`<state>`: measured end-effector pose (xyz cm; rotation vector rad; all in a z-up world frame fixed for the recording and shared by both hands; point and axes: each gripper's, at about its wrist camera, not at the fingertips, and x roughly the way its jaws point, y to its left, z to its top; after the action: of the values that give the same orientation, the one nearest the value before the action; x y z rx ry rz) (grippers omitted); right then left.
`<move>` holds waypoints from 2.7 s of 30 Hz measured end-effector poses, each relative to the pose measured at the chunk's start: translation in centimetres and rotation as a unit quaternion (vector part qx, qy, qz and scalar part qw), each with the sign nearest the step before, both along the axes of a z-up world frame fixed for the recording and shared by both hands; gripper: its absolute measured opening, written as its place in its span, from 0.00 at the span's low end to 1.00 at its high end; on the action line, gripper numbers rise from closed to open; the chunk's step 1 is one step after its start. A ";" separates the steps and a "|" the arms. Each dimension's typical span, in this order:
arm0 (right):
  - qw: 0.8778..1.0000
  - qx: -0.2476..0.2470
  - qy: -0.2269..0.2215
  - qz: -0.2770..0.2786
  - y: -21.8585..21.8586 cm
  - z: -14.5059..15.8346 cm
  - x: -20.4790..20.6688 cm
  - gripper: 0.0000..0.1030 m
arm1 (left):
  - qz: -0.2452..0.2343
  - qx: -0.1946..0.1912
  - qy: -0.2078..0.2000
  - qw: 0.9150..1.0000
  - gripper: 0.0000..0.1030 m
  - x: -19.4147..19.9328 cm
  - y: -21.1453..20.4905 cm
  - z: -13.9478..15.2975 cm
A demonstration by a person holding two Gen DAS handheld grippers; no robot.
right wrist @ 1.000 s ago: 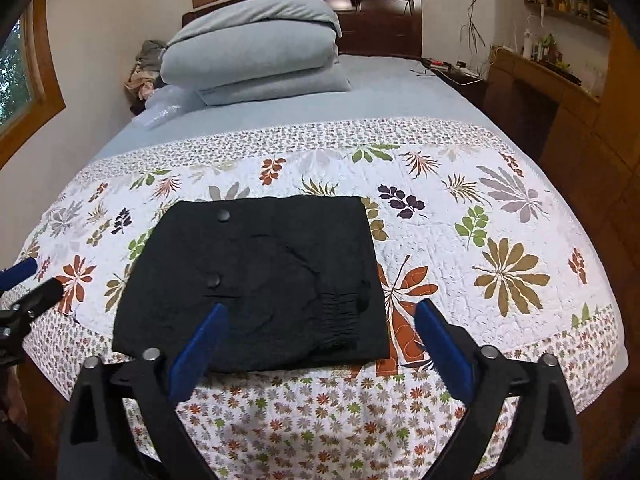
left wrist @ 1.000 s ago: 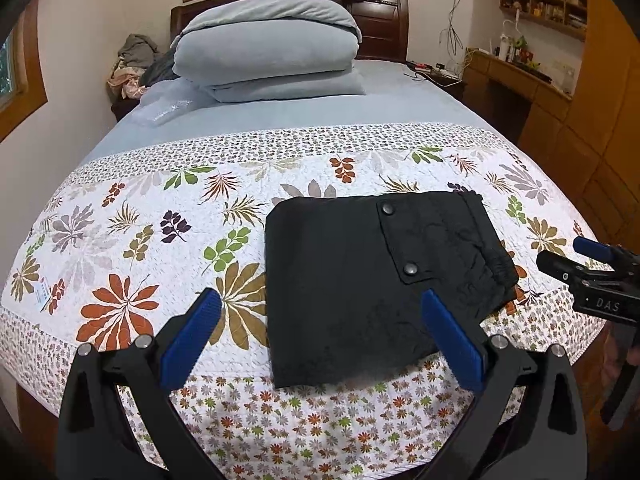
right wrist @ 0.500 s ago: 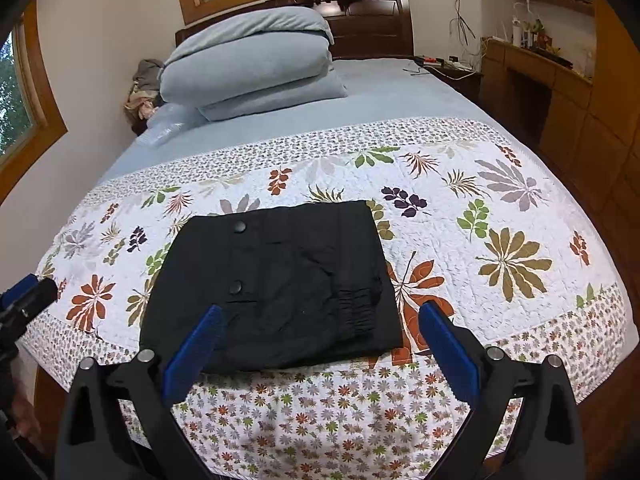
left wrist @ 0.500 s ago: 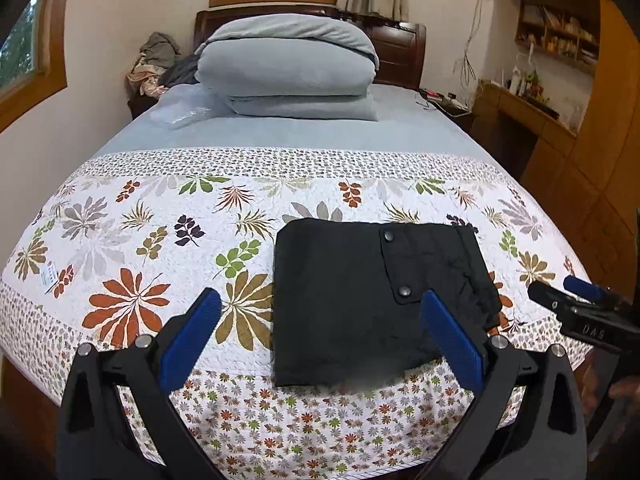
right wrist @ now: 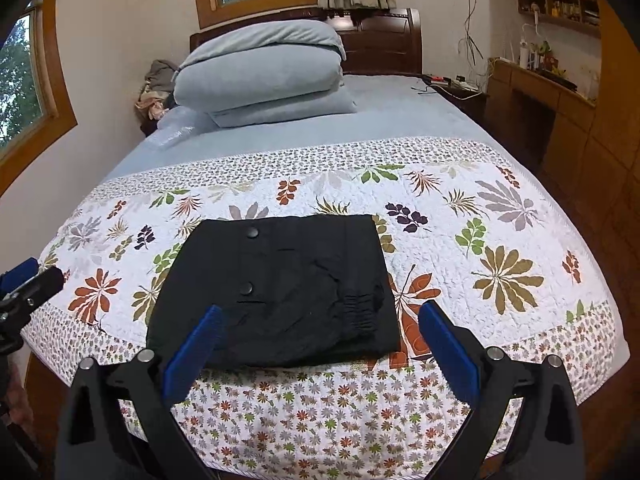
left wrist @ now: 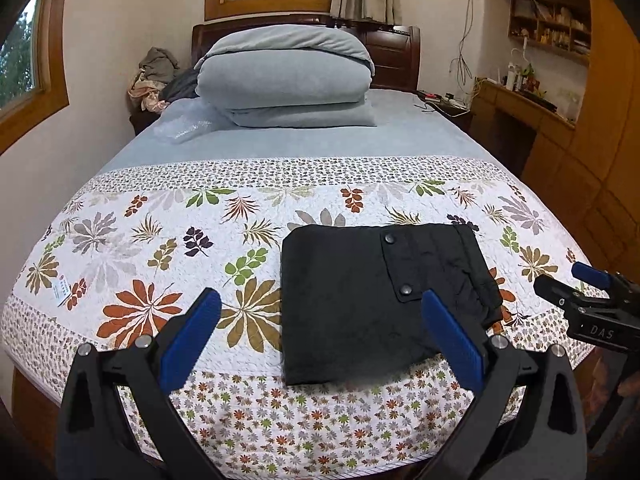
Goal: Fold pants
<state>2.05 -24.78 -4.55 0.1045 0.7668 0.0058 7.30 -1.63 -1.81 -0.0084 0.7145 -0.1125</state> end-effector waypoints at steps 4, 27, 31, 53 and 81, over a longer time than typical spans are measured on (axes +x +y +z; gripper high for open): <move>1.000 -0.008 -0.006 0.004 0.2 0.3 -0.2 0.97 | -0.004 -0.004 0.001 1.000 0.97 -0.1 -0.2 0.1; 0.999 -0.029 -0.016 -0.008 -0.3 0.4 -0.5 0.97 | 0.013 -0.001 0.004 1.000 0.97 -0.1 0.4 -0.2; 0.999 -0.031 -0.018 -0.007 -0.2 0.5 -0.6 0.97 | 0.016 -0.005 0.006 1.000 0.97 -0.1 0.6 -0.3; 0.999 -0.037 -0.019 -0.004 0.3 0.6 -0.6 0.97 | 0.019 0.002 0.004 1.000 0.97 -0.3 0.5 -0.3; 0.999 -0.046 -0.020 -0.004 0.0 0.5 -0.5 0.97 | 0.003 0.018 0.000 1.000 0.97 -0.6 0.0 -0.7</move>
<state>1.53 -24.82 -4.00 0.0197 0.7251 -0.0360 6.75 -1.60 -2.48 0.0249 0.7164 -0.0941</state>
